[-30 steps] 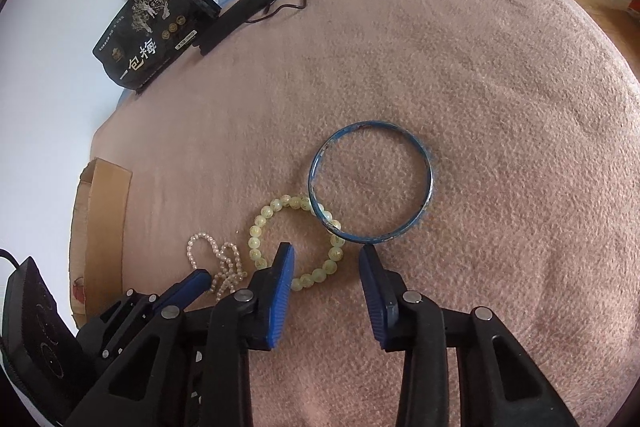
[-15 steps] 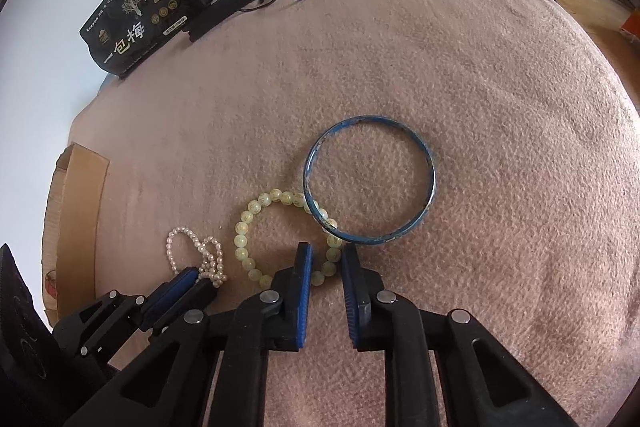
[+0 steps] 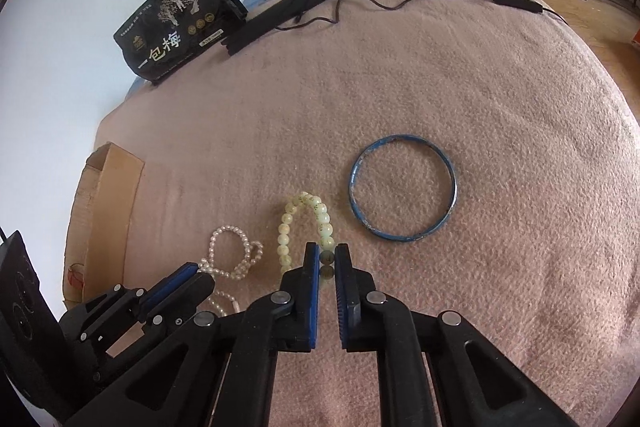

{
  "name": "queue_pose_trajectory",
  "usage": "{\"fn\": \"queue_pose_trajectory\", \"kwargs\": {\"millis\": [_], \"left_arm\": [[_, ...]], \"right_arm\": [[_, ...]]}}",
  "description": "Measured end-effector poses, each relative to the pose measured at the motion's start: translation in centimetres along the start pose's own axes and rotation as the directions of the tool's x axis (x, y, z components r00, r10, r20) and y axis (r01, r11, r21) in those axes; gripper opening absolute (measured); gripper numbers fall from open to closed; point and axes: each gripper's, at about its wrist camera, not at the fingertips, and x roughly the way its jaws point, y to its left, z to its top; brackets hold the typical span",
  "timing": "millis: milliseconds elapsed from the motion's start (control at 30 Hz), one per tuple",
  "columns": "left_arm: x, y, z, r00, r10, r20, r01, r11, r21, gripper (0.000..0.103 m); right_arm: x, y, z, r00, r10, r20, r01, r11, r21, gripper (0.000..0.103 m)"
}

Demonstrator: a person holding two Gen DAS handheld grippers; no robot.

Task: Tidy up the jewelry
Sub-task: 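Lift and carry the pearl necklace with the left gripper while the right carries the bracelet over the box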

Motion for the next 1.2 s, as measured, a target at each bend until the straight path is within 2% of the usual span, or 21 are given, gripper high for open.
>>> {"fn": "queue_pose_trajectory", "kwargs": {"millis": [433, 800, 1200], "left_arm": [[-5.9, 2.1, 1.6, 0.991, -0.028, 0.130, 0.039, 0.996, -0.085, 0.005], [-11.3, 3.4, 2.0, 0.970, -0.046, 0.237, 0.076, 0.990, -0.122, 0.005], [-15.7, 7.4, 1.9, 0.947, 0.004, 0.321, 0.057, 0.982, -0.181, 0.005]], "right_arm": [[-4.7, 2.8, -0.5, 0.995, 0.025, 0.095, -0.020, 0.998, -0.052, 0.005], [-7.3, 4.1, -0.7, 0.987, 0.033, 0.155, -0.021, 0.997, -0.079, 0.005], [-8.5, 8.4, -0.5, 0.978, 0.073, 0.197, -0.043, 0.988, -0.148, 0.005]]}}
